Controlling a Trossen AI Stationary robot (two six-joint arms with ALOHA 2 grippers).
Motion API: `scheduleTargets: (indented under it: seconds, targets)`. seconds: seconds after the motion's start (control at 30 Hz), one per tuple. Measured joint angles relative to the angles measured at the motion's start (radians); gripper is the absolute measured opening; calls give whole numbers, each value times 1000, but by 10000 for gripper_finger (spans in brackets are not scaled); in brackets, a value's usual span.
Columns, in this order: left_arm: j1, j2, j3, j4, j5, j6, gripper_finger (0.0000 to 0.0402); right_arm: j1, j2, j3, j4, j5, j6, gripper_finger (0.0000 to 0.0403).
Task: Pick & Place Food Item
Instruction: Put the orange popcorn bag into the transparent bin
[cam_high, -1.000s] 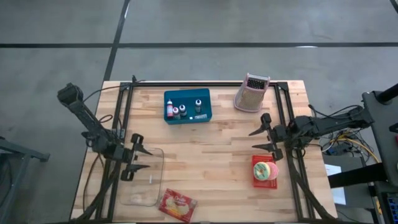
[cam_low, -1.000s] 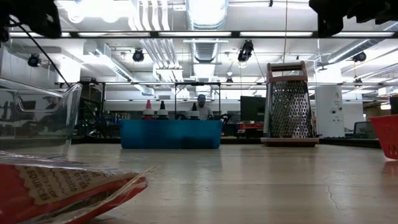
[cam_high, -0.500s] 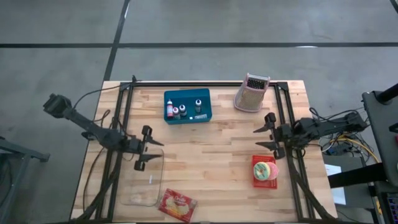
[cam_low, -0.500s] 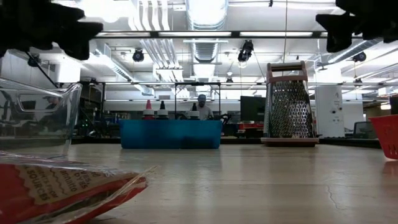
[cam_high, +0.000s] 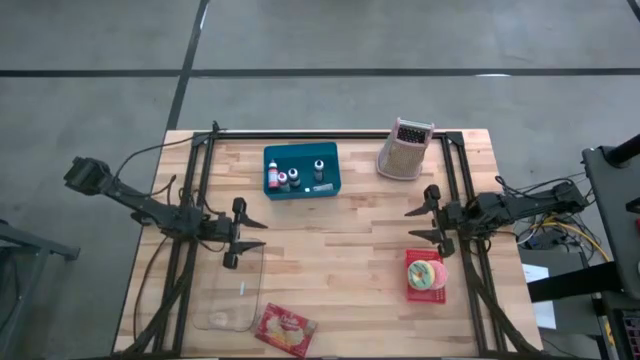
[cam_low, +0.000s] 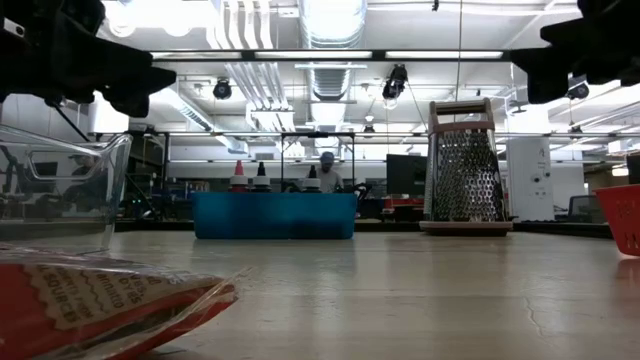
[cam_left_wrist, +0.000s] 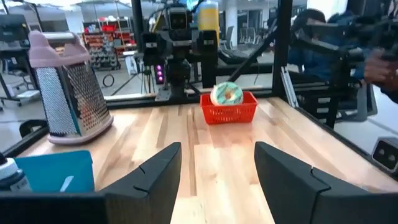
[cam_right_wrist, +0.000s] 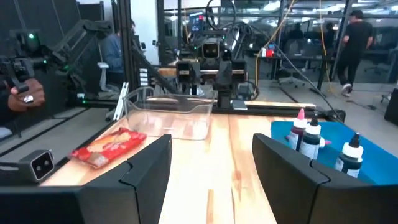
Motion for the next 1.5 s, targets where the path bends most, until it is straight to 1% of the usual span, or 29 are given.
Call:
scheduleTargets:
  seconds: [0.07, 0.13, 0.23, 0.3, 0.4, 0.6, 0.83, 0.93, 1.07, 1.2, 1.4, 1.5]
  targets:
    - [0, 0, 0, -11, 0, -9, 207, 0, 0, -2, -2, 10, 2, 219]
    - [0, 0, 0, -11, 0, -17, 207, 0, -1, -9, 10, 43, -2, 219]
    - [0, 0, 0, -11, 0, -19, 207, -1, -1, -45, 93, 59, -28, 219]
    - [0, 0, 0, -11, 0, -19, 207, 0, -8, -65, 109, 65, -34, 219]
    - [0, 1, -1, -11, -1, -25, 207, 0, -20, -68, 47, 94, -5, 219]
    - [0, 3, -2, -41, -3, -57, 207, 0, -59, -68, -50, 93, 30, 219]
    - [0, 35, 47, -153, -3, -88, 206, 0, -106, -68, -90, 93, 36, 219]
    - [0, 61, 80, -213, 2, -96, 206, 0, -121, -68, -120, 93, 40, 219]
    - [0, 110, 132, -277, 35, -108, 206, 0, -126, -67, -120, 93, 44, 219]
    - [0, 178, 209, -348, 56, -113, 206, 0, -125, -67, -121, 93, 44, 219]
    - [0, 319, 370, -472, 184, -116, 206, 0, -124, -67, -121, 93, 46, 219]
    - [0, 401, 468, -568, 277, -134, 206, 0, -124, -67, -121, 93, 47, 219]
